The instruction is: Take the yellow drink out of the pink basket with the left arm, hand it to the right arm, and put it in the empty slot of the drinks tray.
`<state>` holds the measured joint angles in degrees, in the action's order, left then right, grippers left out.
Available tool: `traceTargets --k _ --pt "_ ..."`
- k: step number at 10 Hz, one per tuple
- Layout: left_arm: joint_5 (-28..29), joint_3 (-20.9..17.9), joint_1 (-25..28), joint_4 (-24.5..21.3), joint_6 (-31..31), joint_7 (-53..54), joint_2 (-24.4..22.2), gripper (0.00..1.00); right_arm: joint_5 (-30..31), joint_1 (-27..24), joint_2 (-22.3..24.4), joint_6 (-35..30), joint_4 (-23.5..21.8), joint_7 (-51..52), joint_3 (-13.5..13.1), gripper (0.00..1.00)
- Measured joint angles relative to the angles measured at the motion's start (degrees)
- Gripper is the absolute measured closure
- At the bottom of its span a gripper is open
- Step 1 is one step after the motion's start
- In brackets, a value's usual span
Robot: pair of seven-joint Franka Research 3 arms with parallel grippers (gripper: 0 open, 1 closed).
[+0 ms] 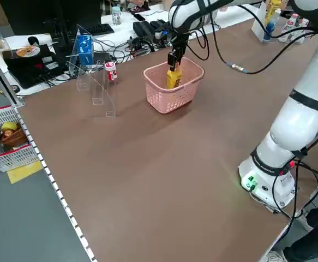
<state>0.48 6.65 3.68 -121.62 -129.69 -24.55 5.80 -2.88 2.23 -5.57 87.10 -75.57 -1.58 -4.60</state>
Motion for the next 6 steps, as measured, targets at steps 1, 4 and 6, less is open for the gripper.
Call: traceTargets --k 1,4,6 --pt "0.00 0.00 0.00 0.00 0.00 0.00 -0.08 0.39 0.00 0.00 0.00 0.00 0.00 0.00 0.00 0.01" --pt "0.00 0.00 0.00 0.00 0.00 0.00 -0.14 0.46 0.00 0.00 0.00 0.00 0.00 0.00 0.00 0.01" --pt "0.00 0.00 0.00 -0.01 0.00 0.00 -0.15 0.50 0.00 0.00 0.00 0.00 0.00 0.00 0.00 0.01"
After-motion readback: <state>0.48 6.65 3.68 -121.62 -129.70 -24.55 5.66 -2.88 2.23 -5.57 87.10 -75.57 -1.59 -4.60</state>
